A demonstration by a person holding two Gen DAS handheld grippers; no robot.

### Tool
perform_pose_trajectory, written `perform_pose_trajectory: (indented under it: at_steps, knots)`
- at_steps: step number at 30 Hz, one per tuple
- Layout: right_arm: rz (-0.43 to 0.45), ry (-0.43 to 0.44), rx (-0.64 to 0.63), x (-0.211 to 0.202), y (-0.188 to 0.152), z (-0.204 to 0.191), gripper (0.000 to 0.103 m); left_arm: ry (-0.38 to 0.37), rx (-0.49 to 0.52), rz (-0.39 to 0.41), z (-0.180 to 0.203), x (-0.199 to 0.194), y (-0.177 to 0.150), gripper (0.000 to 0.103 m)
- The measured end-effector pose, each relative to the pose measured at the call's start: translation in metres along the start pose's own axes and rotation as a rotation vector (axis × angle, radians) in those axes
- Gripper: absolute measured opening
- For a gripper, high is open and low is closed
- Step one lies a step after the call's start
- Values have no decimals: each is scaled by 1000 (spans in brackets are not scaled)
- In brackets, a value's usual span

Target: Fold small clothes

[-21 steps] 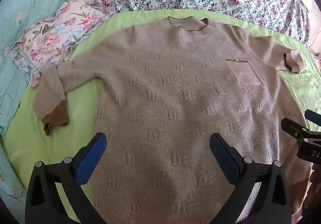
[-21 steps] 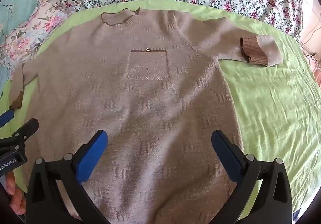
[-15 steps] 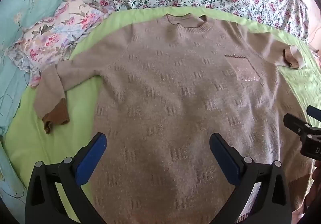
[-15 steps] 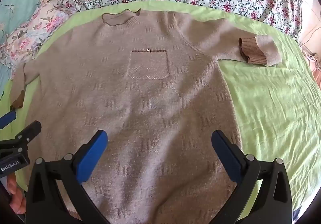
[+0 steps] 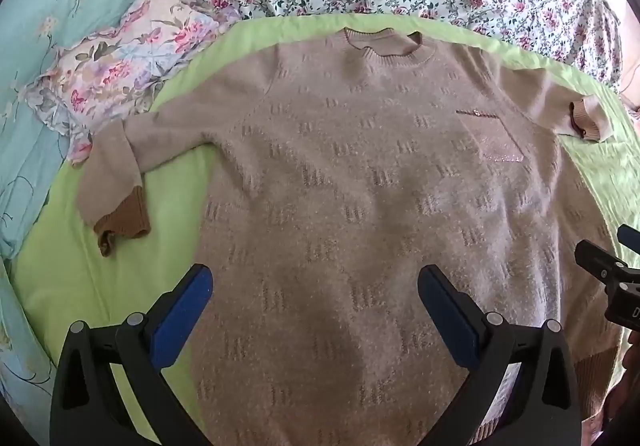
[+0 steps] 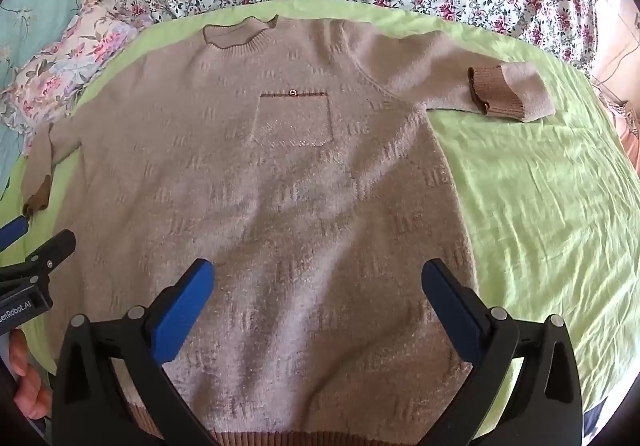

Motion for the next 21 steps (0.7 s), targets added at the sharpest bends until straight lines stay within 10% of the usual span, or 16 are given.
perform_pose_trajectory:
  at_steps: [21]
  knots:
    - [1,-50,3,1,0,8,103,-15,-5,-3,3,3,1,103]
Point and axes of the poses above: each gripper's, at about its wrist camera, not at the fingertips, and x roughly the way its jaws point, z to its right, y to its top, the point moved 5 cm from there along x, roughly the way its jaws point, and after that the axes turned 9 degrees about -z, right-handed, at the moved point
